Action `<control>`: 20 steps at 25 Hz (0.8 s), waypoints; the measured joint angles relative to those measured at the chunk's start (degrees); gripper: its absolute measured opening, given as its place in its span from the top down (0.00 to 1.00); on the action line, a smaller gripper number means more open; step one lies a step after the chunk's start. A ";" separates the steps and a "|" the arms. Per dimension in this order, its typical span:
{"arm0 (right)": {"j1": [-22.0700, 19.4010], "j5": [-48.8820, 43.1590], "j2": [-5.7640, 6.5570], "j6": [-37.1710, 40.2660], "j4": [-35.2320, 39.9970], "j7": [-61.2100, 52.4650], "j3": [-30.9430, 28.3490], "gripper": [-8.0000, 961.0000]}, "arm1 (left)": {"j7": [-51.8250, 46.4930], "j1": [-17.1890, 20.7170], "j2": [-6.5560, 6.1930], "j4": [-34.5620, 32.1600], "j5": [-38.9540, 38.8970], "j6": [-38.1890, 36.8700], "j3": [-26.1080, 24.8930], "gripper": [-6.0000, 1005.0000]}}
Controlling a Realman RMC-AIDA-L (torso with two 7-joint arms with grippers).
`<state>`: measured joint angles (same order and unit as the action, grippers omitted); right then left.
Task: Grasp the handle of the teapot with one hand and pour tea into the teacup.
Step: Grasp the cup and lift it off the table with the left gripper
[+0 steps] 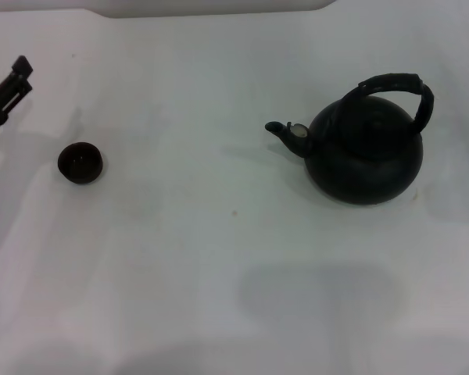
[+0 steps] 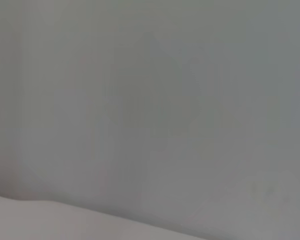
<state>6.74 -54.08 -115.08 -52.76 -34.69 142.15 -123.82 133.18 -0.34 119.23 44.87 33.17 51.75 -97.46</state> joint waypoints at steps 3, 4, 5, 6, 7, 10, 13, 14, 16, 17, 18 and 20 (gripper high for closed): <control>0.69 0.02 -0.03 0.41 1.01 0.93 -0.20 0.16 | -0.61 0.29 0.03 1.18 0.15 -2.55 0.36 0.11; 1.20 0.00 0.08 0.57 1.62 1.22 -0.20 0.16 | -0.53 0.35 0.03 1.25 0.19 -3.06 0.54 0.11; 1.58 -0.07 0.15 0.69 2.12 1.36 -0.20 0.16 | -0.40 0.52 0.04 1.26 0.20 -3.37 0.84 0.11; 2.04 -0.15 0.19 0.86 2.59 1.60 -0.20 0.16 | -0.32 0.72 0.04 1.36 0.21 -3.58 0.98 0.11; 2.20 -0.18 0.18 0.91 2.75 1.81 -0.20 0.16 | -0.23 1.04 0.04 1.61 0.20 -3.75 1.17 0.11; 2.28 -0.21 0.00 0.99 2.79 2.58 -0.20 0.16 | -0.39 1.25 0.04 1.90 0.02 -3.81 1.22 0.11; 2.31 -0.04 -0.06 1.05 3.36 2.69 -0.20 0.16 | -0.49 1.23 0.04 2.39 0.15 -3.84 1.53 0.11; 2.35 0.00 -0.05 1.17 3.66 2.75 -0.20 0.16 | -0.40 1.23 0.04 2.64 0.21 -3.94 1.71 0.11; 2.63 0.01 0.01 1.57 4.28 2.91 -0.20 0.16 | -0.28 1.09 0.01 3.16 0.28 -4.20 2.48 0.11; 2.84 0.02 0.08 1.88 4.63 3.02 -0.20 0.16 | -0.28 0.99 -0.03 3.29 0.29 -4.29 2.89 0.11; 2.99 0.02 0.09 2.11 4.85 3.03 -0.21 0.16 | -0.39 0.75 -0.16 3.60 0.35 -4.61 3.66 0.11; 3.10 0.03 0.01 2.26 5.00 3.04 -0.25 0.16 | -0.47 0.62 -0.35 4.70 0.80 -6.25 4.67 0.11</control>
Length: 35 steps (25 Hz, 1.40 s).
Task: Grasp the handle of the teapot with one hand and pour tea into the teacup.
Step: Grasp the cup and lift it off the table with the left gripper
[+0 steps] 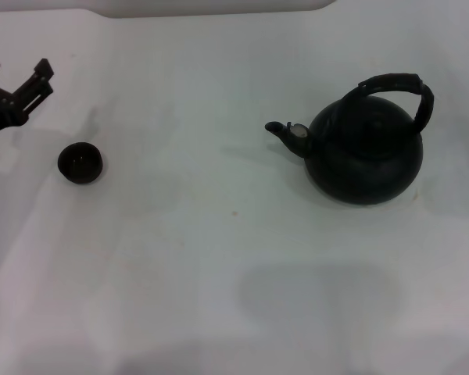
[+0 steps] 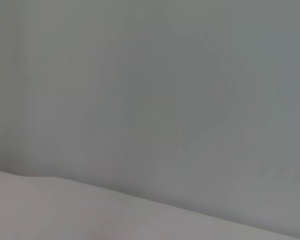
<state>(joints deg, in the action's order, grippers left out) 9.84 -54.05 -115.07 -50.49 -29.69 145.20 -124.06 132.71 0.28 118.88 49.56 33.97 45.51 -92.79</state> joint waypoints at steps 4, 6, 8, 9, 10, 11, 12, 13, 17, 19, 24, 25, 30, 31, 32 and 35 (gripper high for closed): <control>0.22 0.00 -0.04 0.10 0.54 0.02 -0.04 0.16 | -1.43 0.28 0.14 3.50 3.09 -5.37 1.41 0.11; 0.34 0.01 0.04 0.29 0.66 0.03 -0.04 0.16 | -3.63 0.46 0.04 5.01 4.34 -6.62 2.37 0.11; 0.42 0.00 0.05 0.53 0.69 0.04 -0.04 0.16 | -6.46 1.18 -0.02 6.61 6.14 -6.84 2.66 0.11; 0.47 0.00 0.07 0.64 0.69 0.05 -0.04 0.16 | -8.95 2.28 -0.01 8.33 8.15 -7.25 2.69 0.11; 0.55 0.00 0.09 0.81 0.69 0.05 -0.04 0.16 | -10.89 3.13 0.03 10.05 9.96 -7.93 2.76 0.11; 0.65 -0.01 0.12 0.96 0.69 0.06 -0.04 0.16 | -12.73 3.95 0.10 11.45 11.80 -8.81 2.92 0.11; 0.73 -0.05 0.15 1.12 0.69 0.09 -0.04 0.16 | -15.96 5.27 0.19 13.97 14.99 -10.78 3.47 0.11; 0.83 -0.08 0.21 1.37 0.69 0.15 -0.04 0.16 | -18.32 6.14 0.22 15.68 17.31 -12.33 4.02 0.11; 1.28 -0.27 0.26 2.90 0.77 0.61 0.00 0.16 | -27.66 9.28 0.29 20.56 25.56 -17.55 6.97 0.11; 1.39 -0.32 0.27 3.24 0.77 0.62 0.04 0.16 | -29.78 10.04 0.34 21.35 27.21 -19.11 8.29 0.11; 1.87 -0.42 0.29 4.51 0.78 1.40 0.26 0.16 | -33.18 10.64 0.19 21.59 28.30 -23.62 12.14 0.11; 1.91 -0.43 0.29 4.52 0.77 1.45 0.28 0.16 | -33.42 10.84 0.19 21.69 28.50 -24.45 12.65 0.11; 2.03 -0.45 0.29 4.51 0.72 1.49 0.42 0.16 | -34.57 10.81 0.20 21.22 28.56 -27.51 14.52 0.11; 2.03 -0.45 0.29 4.49 0.62 1.49 0.46 0.16 | -34.96 10.69 0.17 21.12 28.59 -28.00 14.86 0.11; 2.03 -0.45 0.29 4.47 0.52 1.49 0.48 0.16 | -35.23 10.58 0.16 21.07 28.63 -28.36 15.15 0.11; 2.05 -0.45 0.32 4.35 0.28 1.49 0.52 0.16 | -35.41 10.30 0.08 20.61 28.66 -28.63 15.40 0.11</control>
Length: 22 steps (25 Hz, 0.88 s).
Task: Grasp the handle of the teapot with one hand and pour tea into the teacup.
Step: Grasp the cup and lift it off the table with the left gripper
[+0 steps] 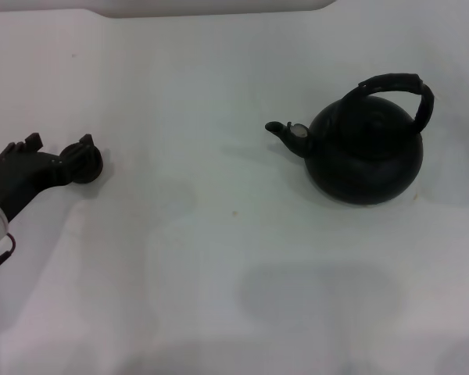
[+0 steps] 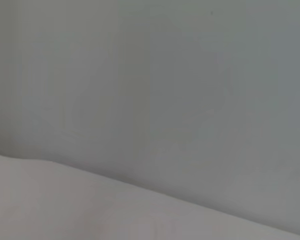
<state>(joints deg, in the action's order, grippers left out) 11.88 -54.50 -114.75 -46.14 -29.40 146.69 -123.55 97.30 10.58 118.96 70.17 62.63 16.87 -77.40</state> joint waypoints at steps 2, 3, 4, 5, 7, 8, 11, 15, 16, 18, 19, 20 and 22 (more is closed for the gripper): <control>0.08 0.00 0.04 -0.06 -0.04 0.00 0.00 0.16 | -0.33 -0.42 -0.07 -0.38 0.08 0.26 0.09 0.11; 0.14 0.00 0.06 -0.04 -0.05 0.01 0.00 0.16 | -0.59 -0.66 -0.11 -0.60 0.13 0.39 0.17 0.11; 0.20 0.00 0.06 0.03 -0.07 0.06 0.00 0.16 | -0.88 -1.02 -0.16 -0.93 0.16 0.45 0.27 0.11; 0.24 0.00 0.06 0.09 -0.06 0.14 0.00 0.16 | -1.26 -1.52 -0.23 -1.51 0.18 0.53 0.42 0.11; 0.32 0.00 0.06 0.15 -0.07 0.42 0.00 0.16 | -1.90 -2.68 -0.35 -2.68 0.19 0.67 0.64 0.11; 0.40 0.01 0.06 0.16 -0.08 0.50 -0.01 0.16 | -2.19 -3.16 -0.40 -3.24 0.20 0.74 0.72 0.11; 0.60 0.01 0.06 0.17 -0.11 0.53 -0.03 0.16 | -2.82 -4.59 -0.46 -4.98 0.21 0.84 0.81 0.11; 0.68 0.01 0.06 0.18 -0.13 0.59 -0.07 0.16 | -2.97 -5.18 -0.44 -5.48 0.22 0.37 0.70 0.11; 0.68 0.01 0.06 0.18 -0.13 0.60 -0.09 0.16 | -2.97 -5.22 -0.44 -5.49 0.21 0.30 0.60 0.11; 0.73 0.01 0.06 0.18 -0.13 0.61 -0.18 0.16 | -3.06 -5.26 -0.43 -5.49 0.20 0.28 0.47 0.11; 0.76 0.01 0.06 0.18 -0.13 0.65 -0.20 0.16 | -3.26 -5.31 -0.42 -5.53 0.20 0.27 0.43 0.11; 0.83 0.01 0.08 0.18 -0.13 0.76 -0.23 0.16 | -3.67 -5.48 -0.42 -5.66 0.20 0.26 0.45 0.11; 0.95 0.01 0.13 0.18 -0.13 1.05 -0.29 0.16 | -4.67 -6.10 -0.43 -6.28 0.21 0.26 0.53 0.11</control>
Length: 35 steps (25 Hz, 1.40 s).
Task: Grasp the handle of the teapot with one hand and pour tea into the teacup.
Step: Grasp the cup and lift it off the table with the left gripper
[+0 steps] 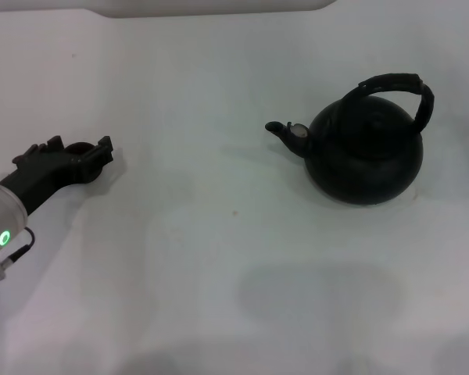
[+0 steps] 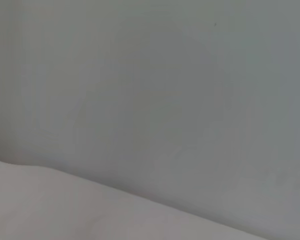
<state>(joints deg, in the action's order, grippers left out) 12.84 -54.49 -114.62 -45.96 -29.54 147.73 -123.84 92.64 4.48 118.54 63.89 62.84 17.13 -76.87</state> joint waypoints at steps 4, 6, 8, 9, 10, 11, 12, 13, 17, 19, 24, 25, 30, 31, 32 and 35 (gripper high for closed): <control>0.46 0.00 0.02 0.00 0.00 0.33 -0.08 0.16 | -1.39 -1.45 -0.11 -1.70 0.00 0.33 0.23 0.11; 0.57 0.00 0.05 0.00 0.00 0.34 -0.09 0.16 | -1.51 -1.71 -0.16 -2.06 0.02 0.33 0.31 0.11; 0.61 0.00 0.11 0.00 0.00 0.34 -0.09 0.16 | -1.53 -1.77 -0.17 -2.22 0.06 0.25 0.33 0.11; 0.64 0.00 0.13 0.00 0.00 0.35 -0.09 0.16 | -1.53 -1.77 -0.17 -2.26 0.06 0.16 0.33 0.11; 0.68 0.00 0.16 0.00 0.00 0.35 -0.09 0.16 | -1.53 -1.78 -0.16 -2.28 0.07 0.07 0.32 0.11; 0.69 0.00 0.19 0.00 0.00 0.36 -0.09 0.16 | -1.55 -1.77 -0.14 -2.30 0.07 -0.01 0.32 0.11; 0.69 0.00 0.23 0.00 -0.01 0.36 -0.09 0.16 | -1.62 -1.77 -0.12 -2.30 0.08 -0.04 0.32 0.11; 0.70 0.00 0.26 0.00 -0.01 0.36 -0.09 0.16 | -1.72 -1.77 -0.10 -2.30 0.08 -0.05 0.32 0.11; 0.70 0.00 0.30 0.00 -0.04 0.36 -0.09 0.16 | -2.52 -1.76 -0.08 -2.35 0.09 -0.03 0.31 0.11; 0.70 0.00 0.30 0.00 -0.06 0.36 -0.09 0.16 | -2.88 -1.75 -0.06 -2.37 0.09 0.10 0.31 0.11; 0.70 0.00 0.29 0.00 -0.09 0.36 -0.09 0.16 | -3.24 -1.63 -0.10 -2.37 0.56 0.30 0.31 0.11; 0.69 0.00 0.28 0.00 -0.09 0.36 -0.09 0.16 | -3.80 -1.63 -0.12 -2.36 1.19 0.31 0.31 0.11; 0.53 0.00 0.28 -0.13 -0.09 0.36 -0.09 0.16 | -11.60 -1.91 -0.15 -2.23 8.71 0.44 0.07 0.12; 0.51 0.00 0.27 -0.16 -0.09 0.36 -0.09 0.16 | -13.41 -2.05 -0.15 -2.12 10.57 0.61 -0.08 0.13; 0.49 0.00 0.27 -0.20 -0.09 0.36 -0.09 0.16 | -14.52 -2.12 -0.15 -2.02 11.72 0.78 -0.16 0.15; 0.37 0.00 0.27 -0.34 -0.09 0.36 -0.09 0.16 | -16.46 -2.19 -0.12 -1.66 14.52 1.24 -0.35 0.24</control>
<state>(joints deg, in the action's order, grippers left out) 13.21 -54.49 -114.35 -46.30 -29.62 148.09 -123.93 76.18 2.29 118.41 62.23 77.36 18.38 -77.22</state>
